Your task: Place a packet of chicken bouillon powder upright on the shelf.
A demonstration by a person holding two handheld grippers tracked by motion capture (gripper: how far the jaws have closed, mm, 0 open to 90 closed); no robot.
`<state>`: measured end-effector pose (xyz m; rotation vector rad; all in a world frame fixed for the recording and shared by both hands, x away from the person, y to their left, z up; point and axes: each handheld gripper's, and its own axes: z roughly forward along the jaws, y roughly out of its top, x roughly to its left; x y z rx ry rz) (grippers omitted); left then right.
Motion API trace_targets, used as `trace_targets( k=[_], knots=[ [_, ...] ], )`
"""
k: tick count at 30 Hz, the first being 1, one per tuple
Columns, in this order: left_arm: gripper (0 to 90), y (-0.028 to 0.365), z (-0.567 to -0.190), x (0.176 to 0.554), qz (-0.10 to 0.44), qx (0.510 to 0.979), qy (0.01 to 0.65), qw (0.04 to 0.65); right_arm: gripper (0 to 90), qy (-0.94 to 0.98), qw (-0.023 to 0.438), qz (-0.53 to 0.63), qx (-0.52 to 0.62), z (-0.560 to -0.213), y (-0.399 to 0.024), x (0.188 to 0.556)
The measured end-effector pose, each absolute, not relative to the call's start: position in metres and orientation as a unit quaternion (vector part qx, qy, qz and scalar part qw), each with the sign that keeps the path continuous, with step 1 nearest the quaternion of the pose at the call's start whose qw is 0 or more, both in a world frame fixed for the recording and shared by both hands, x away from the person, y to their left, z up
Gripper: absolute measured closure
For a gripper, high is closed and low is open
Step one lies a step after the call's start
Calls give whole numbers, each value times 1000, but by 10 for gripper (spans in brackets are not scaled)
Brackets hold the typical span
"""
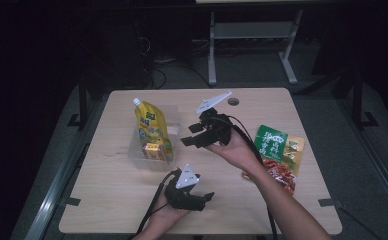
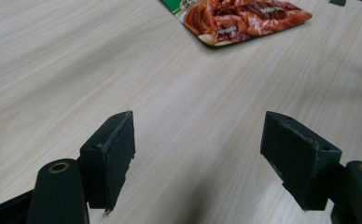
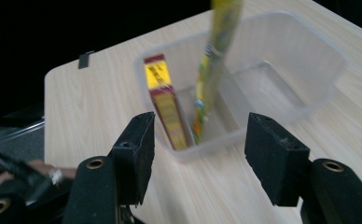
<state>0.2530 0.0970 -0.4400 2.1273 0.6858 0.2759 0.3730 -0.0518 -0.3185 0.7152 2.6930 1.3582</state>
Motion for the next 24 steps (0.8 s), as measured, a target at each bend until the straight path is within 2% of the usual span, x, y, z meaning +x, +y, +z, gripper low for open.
trace_targets(
  k=[10,24],
  knots=[
    [270,78,-432,262,101,852,269,438,387,855,42,427,290,-325,-114,373],
    [321,21,-439,280,74,861,242,441,370,826,68,428,359,-335,-190,366]
  ],
)
